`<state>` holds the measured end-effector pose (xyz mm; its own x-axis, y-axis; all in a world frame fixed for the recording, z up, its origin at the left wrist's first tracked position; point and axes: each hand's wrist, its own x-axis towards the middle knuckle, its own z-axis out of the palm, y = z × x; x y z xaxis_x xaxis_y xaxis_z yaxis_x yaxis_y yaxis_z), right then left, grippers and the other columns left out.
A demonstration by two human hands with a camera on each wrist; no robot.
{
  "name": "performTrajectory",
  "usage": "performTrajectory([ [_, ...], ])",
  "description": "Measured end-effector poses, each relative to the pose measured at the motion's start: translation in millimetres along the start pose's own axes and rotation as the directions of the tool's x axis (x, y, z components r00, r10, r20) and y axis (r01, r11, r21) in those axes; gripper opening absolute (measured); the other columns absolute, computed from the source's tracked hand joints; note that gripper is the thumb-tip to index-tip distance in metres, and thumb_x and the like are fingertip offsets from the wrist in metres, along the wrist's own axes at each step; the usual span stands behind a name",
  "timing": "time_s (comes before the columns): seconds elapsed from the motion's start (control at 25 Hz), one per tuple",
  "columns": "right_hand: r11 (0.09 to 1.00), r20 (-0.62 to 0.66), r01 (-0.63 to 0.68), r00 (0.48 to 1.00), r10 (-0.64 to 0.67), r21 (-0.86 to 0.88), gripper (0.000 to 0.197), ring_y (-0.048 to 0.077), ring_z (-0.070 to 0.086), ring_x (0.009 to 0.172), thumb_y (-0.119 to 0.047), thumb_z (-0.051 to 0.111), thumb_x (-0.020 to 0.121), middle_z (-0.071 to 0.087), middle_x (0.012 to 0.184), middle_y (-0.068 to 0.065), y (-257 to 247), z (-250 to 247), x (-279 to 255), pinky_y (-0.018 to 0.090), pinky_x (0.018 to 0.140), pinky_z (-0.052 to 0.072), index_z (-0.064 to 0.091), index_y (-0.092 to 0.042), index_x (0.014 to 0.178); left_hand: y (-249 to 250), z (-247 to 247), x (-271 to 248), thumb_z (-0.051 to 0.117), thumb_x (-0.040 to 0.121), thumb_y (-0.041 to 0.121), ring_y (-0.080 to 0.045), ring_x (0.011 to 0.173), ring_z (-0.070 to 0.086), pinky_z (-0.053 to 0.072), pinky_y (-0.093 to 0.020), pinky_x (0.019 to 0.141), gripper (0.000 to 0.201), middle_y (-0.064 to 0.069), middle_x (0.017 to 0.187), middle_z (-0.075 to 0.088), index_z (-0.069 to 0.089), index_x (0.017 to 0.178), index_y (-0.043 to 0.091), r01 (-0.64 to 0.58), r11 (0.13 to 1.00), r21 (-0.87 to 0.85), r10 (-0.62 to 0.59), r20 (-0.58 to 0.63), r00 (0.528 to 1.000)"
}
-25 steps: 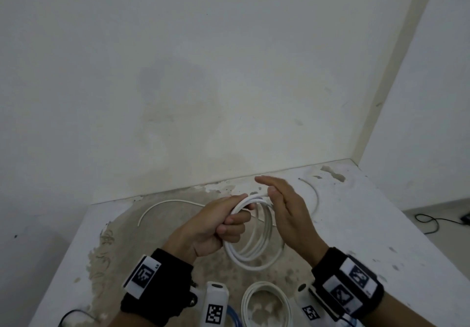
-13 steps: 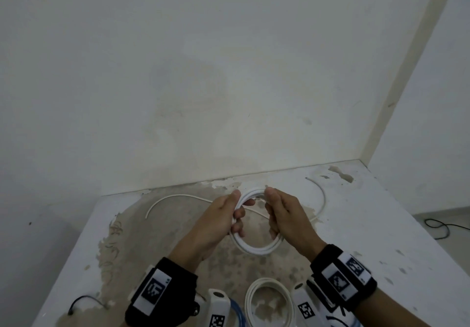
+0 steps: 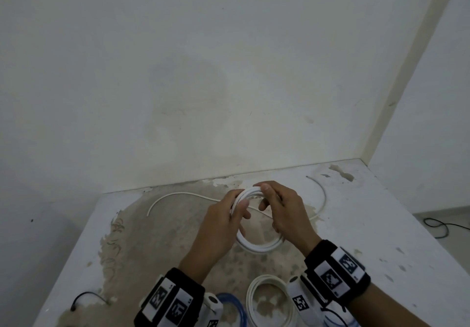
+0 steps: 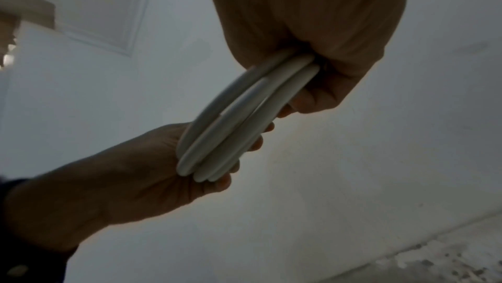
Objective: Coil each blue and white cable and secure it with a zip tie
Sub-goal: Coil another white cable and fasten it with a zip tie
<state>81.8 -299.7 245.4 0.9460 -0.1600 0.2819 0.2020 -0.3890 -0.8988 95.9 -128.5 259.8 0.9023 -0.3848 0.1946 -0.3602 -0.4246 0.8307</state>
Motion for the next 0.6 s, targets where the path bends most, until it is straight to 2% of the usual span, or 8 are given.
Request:
performTrajectory([
  [0.08,0.992,0.043,0.093,0.995,-0.089,-0.084,0.021,0.004,0.061,0.059,-0.030,0.049,0.104,0.068,0.076,-0.005,1.6,2.0,-1.9,0.013,0.055,0.042,0.068,-0.021,0.108,-2.9,1.6,0.0,0.041,0.103,0.033,-0.008,0.050,0.063,0.056,-0.026,0.054,0.026,0.007,0.078,0.069,0.058,0.122,0.026,-0.047,0.988,0.145,0.056,-0.058,0.997],
  [0.12,0.986,0.067,0.129,0.990,-0.122,-0.107,0.019,0.006,0.062,0.061,-0.030,0.050,0.103,0.068,0.078,-0.006,3.2,2.8,-3.1,0.014,0.057,0.043,0.066,-0.022,0.109,-4.7,1.7,1.6,0.041,0.103,0.032,-0.007,0.049,0.061,0.056,-0.028,0.055,0.026,0.008,0.079,0.070,0.058,0.121,0.026,-0.061,0.979,0.192,0.079,-0.091,0.993],
  [0.2,0.983,0.076,0.141,0.988,-0.133,-0.117,0.016,0.012,0.060,0.049,-0.029,0.051,0.103,0.068,0.074,-0.005,4.7,1.8,-4.1,0.017,0.053,0.044,0.065,-0.025,0.108,-7.9,2.2,4.9,0.043,0.102,0.032,-0.004,0.053,0.060,0.057,-0.033,0.060,0.026,0.009,0.085,0.071,0.059,0.121,0.027,-0.088,0.971,0.224,0.119,-0.132,0.984],
  [0.28,0.982,0.055,0.142,0.989,-0.136,-0.124,0.016,0.015,0.056,0.039,-0.029,0.051,0.103,0.068,0.069,-0.004,5.4,0.8,-3.7,0.019,0.047,0.046,0.066,-0.026,0.106,-11.2,2.5,5.6,0.048,0.100,0.031,-0.007,0.060,0.062,0.058,-0.037,0.066,0.025,0.006,0.093,0.071,0.061,0.120,0.026,-0.114,0.963,0.244,0.153,-0.146,0.977],
  [0.4,0.967,0.079,0.163,0.985,-0.150,-0.198,0.018,0.015,0.056,0.037,-0.030,0.049,0.104,0.067,0.064,-0.003,5.1,0.7,-4.3,0.021,0.045,0.048,0.065,-0.024,0.107,-14.4,1.3,6.3,0.052,0.098,0.033,-0.015,0.071,0.065,0.057,-0.038,0.073,0.024,0.005,0.095,0.072,0.063,0.119,0.027,-0.096,0.921,0.378,0.156,-0.134,0.979],
  [0.52,0.961,0.197,0.102,0.979,-0.051,-0.258,0.020,0.014,0.060,0.038,-0.032,0.045,0.105,0.068,0.060,0.001,7.3,-0.6,-5.0,0.026,0.046,0.052,0.062,-0.021,0.102,-22.9,-2.6,6.4,0.044,0.099,0.044,-0.021,0.084,0.065,0.053,-0.038,0.075,0.028,0.004,0.091,0.070,0.057,0.120,0.031,-0.036,0.809,0.587,0.079,-0.047,0.996],
  [0.6,0.987,0.295,-0.006,0.954,0.053,-0.160,0.024,0.021,0.065,0.044,-0.031,0.043,0.107,0.068,0.063,0.004,7.6,0.9,-6.6,0.027,0.047,0.052,0.059,-0.015,0.102,-29.6,-2.3,6.0,0.042,0.100,0.042,-0.022,0.084,0.063,0.050,-0.035,0.074,0.027,0.001,0.092,0.069,0.055,0.120,0.028,-0.024,0.786,0.618,0.041,-0.014,0.999],
])
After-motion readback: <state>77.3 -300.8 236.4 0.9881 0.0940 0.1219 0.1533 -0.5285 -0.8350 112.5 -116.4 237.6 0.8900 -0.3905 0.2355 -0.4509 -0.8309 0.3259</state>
